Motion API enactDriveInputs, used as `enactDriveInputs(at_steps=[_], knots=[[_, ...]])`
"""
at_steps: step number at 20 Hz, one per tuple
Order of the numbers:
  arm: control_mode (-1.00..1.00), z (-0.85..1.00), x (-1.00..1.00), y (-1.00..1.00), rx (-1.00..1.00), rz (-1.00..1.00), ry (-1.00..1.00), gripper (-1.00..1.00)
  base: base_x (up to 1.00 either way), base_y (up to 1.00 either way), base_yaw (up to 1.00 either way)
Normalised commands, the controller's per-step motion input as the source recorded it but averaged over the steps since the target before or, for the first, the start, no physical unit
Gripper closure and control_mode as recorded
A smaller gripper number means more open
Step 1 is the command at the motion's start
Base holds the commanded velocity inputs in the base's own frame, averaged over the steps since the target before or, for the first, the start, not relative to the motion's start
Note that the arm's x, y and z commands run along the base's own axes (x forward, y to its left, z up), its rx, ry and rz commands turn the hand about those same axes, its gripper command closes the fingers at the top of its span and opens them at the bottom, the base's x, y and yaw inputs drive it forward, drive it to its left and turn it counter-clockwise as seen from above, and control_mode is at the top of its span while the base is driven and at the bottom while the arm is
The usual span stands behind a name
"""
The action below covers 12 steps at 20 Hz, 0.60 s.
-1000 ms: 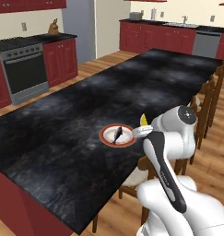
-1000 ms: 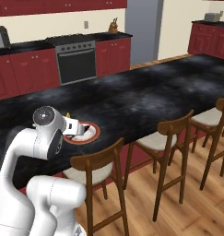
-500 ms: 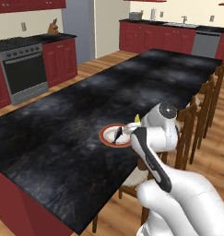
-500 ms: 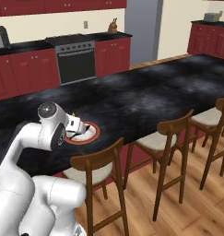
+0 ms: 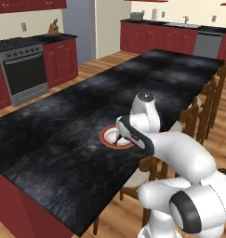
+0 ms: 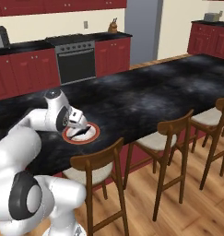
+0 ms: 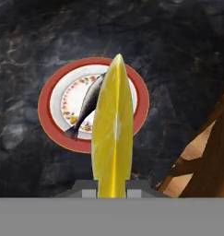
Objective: Take the lemon wedge from the fridge and place it on the plate with fish on the dining counter.
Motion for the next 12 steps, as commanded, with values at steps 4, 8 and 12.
enactDriveInputs(at_steps=[4, 8, 12], knots=[[-1.0, -0.48, 0.99, 0.0, 0.01, -0.12, 0.05, 1.0, 0.0, 0.0, 0.0], [-1.0, -0.26, 0.67, 0.0, 0.01, -0.03, 0.0, 1.0, 0.0, 0.0, 0.0], [-1.0, -0.29, 0.61, 0.0, 0.01, -0.13, 0.03, 1.0, 0.0, 0.0, 0.0]])
